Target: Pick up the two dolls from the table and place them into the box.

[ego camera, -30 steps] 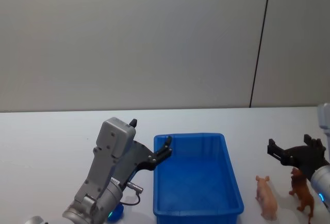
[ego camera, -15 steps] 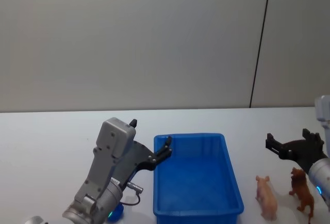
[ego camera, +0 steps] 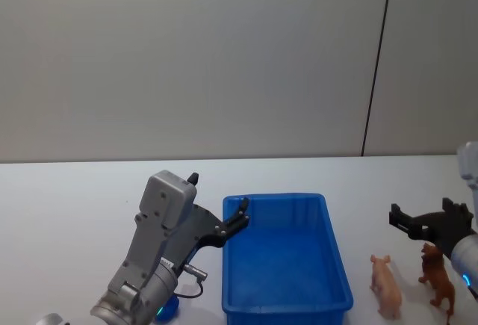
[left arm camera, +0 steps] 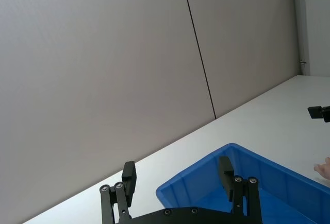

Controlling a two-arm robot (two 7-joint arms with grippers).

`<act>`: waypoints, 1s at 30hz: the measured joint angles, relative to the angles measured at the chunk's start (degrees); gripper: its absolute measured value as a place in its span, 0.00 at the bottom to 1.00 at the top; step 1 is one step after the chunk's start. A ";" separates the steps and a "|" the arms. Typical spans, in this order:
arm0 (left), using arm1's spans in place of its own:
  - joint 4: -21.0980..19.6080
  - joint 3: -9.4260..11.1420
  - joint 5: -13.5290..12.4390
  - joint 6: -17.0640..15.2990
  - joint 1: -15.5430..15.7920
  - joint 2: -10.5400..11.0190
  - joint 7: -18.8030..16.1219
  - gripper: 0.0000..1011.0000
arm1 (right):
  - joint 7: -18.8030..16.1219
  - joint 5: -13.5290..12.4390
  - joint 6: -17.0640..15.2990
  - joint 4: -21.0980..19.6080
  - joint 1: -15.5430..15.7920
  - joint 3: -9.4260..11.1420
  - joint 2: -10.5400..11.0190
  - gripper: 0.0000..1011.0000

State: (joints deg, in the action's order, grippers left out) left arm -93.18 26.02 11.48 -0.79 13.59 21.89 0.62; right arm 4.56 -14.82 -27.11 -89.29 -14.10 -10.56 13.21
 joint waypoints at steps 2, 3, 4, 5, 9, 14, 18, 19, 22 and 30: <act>0.00 0.00 0.00 0.00 0.00 0.00 0.00 0.99 | 0.04 -0.23 -0.74 -0.15 0.23 0.15 0.12 0.99; 0.00 0.00 0.00 0.00 0.00 0.00 0.00 0.99 | 0.04 -0.30 -0.99 -0.20 0.31 0.23 0.16 0.99; 0.00 0.00 0.00 0.00 0.00 0.00 0.00 0.99 | 0.04 -0.38 -1.28 -0.25 0.36 0.27 0.19 0.99; 0.00 0.00 0.00 0.00 0.00 0.00 0.00 0.99 | 0.04 -0.44 -1.54 -0.31 0.42 0.31 0.23 0.99; 0.00 0.00 0.00 0.00 0.00 0.00 0.00 0.99 | -0.07 -0.79 -3.14 -0.51 0.75 0.61 0.47 0.99; 0.00 0.00 0.00 0.00 0.00 0.00 0.00 0.99 | -0.37 -1.16 -4.99 -0.58 1.15 0.96 0.75 0.99; 0.00 0.00 0.00 0.00 0.00 0.00 0.00 0.99 | -0.50 -1.40 -6.13 -0.58 1.51 1.20 0.94 0.99; 0.00 0.00 0.00 0.00 0.00 0.00 0.00 0.99 | -0.52 -1.47 -6.40 -0.58 1.59 1.24 0.97 0.99; 0.00 0.00 0.00 0.00 0.00 0.00 0.00 0.99 | -0.54 -1.71 -7.20 -0.51 1.92 1.46 1.10 0.99; 0.00 0.00 0.00 0.00 0.00 0.00 0.00 0.99 | -0.54 -2.31 -8.49 -0.03 2.89 1.97 1.41 0.93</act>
State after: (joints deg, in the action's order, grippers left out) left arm -93.18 26.02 11.48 -0.79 13.58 21.89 0.62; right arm 4.02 -17.13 -35.60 -89.32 -11.21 -8.58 14.62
